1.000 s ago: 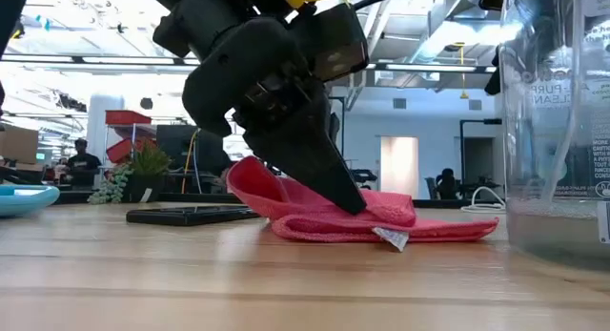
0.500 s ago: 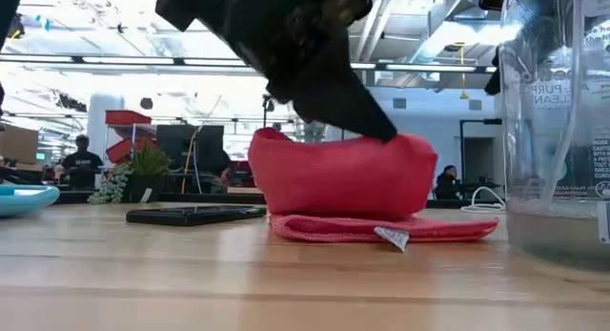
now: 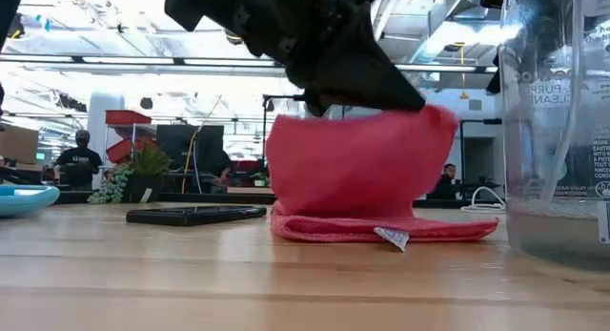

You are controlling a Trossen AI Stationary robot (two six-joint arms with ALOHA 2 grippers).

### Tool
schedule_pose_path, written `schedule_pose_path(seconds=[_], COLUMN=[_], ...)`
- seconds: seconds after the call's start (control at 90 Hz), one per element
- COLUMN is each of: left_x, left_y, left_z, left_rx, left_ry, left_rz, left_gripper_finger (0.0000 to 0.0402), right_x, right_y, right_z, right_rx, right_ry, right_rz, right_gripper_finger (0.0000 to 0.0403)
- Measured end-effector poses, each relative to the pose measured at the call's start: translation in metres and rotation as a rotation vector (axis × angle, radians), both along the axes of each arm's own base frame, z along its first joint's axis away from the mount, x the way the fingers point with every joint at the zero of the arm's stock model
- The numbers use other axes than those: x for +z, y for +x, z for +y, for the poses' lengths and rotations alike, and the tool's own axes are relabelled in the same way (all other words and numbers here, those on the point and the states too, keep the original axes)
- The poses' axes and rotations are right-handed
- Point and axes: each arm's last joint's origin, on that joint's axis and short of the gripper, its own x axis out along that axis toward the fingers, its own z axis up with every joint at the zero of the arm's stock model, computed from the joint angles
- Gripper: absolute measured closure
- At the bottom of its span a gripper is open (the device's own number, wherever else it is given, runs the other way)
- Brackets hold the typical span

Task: Apply microfiber cloth
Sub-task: Spray the front of the black cellphone using transparent spray bottle

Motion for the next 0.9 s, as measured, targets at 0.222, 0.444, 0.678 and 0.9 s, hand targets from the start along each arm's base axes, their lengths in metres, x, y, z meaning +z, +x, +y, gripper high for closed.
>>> schedule_pose_path(seconds=[0.222, 0.444, 0.678, 0.9], left_x=[0.0, 0.045, 0.058, 0.009], left_y=[0.001, -0.028, -0.111, -0.167], left_z=[0.008, 0.025, 0.05, 0.066], left_rx=[-0.002, 0.088, 0.46, 0.676], left_ry=[-0.049, -0.016, -0.036, -0.223], left_rz=[0.02, 0.123, 0.395, 0.453], left_gripper_finger=[0.03, 0.0257, 0.0275, 0.0318], right_x=[0.0, 0.0, -0.004, -0.032], right_y=[-0.002, 0.0, 0.018, 0.052], right_z=[0.006, 0.003, -0.028, -0.074], right_rx=[0.018, -0.054, -0.304, -0.358], right_ry=[0.013, 0.013, 0.007, 0.091], right_rz=[0.001, -0.01, -0.04, 0.064], right_gripper_finger=[0.0239, 0.0239, 0.0239, 0.0239])
